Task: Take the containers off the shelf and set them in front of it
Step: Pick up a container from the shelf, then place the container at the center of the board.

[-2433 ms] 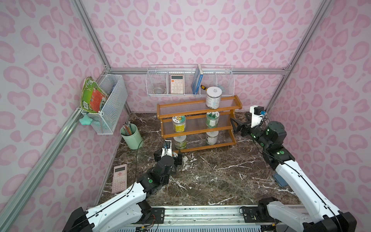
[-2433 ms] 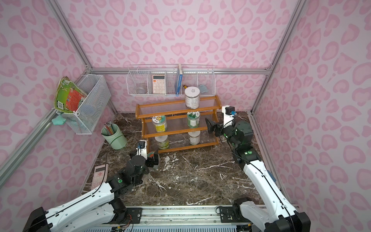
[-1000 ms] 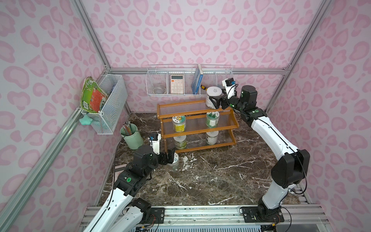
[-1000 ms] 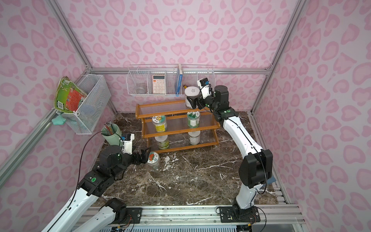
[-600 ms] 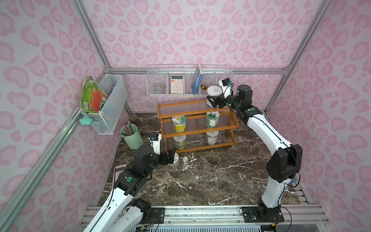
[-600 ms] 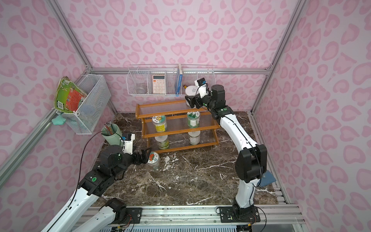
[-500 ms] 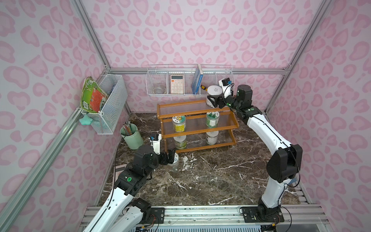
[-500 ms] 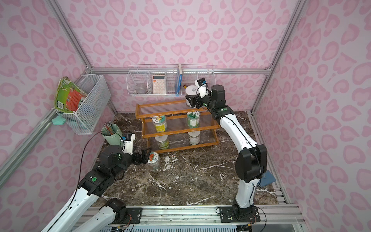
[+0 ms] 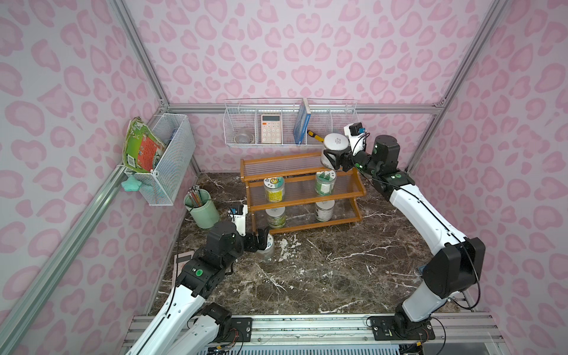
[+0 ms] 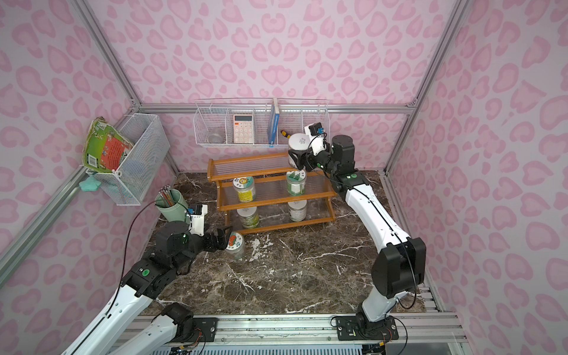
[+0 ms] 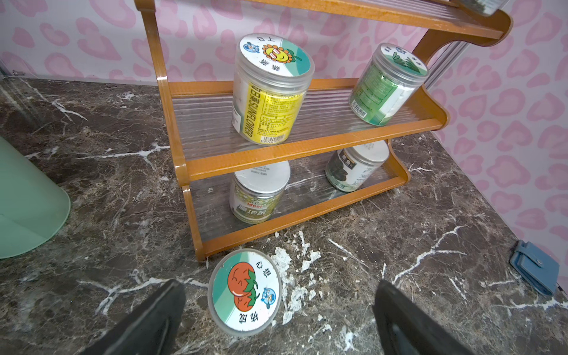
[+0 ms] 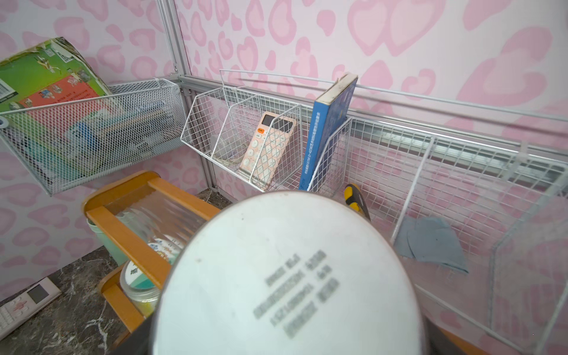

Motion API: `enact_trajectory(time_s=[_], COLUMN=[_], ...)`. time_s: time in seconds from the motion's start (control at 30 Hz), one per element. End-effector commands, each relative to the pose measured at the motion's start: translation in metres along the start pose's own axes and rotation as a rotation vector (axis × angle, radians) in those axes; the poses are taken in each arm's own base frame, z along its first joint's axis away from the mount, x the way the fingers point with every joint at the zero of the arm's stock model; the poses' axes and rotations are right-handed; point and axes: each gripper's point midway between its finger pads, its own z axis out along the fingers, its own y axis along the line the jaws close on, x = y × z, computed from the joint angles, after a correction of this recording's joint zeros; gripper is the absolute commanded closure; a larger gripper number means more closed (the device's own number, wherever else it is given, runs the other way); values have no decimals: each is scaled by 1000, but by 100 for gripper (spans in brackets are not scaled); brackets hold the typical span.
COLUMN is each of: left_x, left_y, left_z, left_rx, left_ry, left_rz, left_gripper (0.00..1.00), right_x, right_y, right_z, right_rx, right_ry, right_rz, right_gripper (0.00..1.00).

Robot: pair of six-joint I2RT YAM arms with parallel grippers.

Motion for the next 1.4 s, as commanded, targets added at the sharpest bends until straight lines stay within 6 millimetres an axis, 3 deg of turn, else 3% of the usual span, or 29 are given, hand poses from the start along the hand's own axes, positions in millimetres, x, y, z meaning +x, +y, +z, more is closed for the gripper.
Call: enact_trajectory(time_s=[0.0,0.07,0.37,0.6,0.83,1.37], left_x=[-1,-1,7,6,9,9], left_y=[2,3,7,8,11,16], left_z=[-1,-1,0,0,5,0], left_rx=[-14,-17,-28,-36,-47,-72], left_ry=[3,6,15,13,13,6], left_rz=[1,-4,-45,-45,-50,-48], left_gripper=[1,1,1,1,1,1], right_x=[-14,-8,56,116,169,242], right_y=[16,30,110,149,168,196], right_z=[-20,-34,-79,-96,-96,-72], right_rx=[-13,-22,-107,-210,-294,-385], right_ry=[-63,-60,2,37,101,197], right_rz=[-22,-25,-35,-18,12,35], right_gripper=[26,26,26,25,25,27])
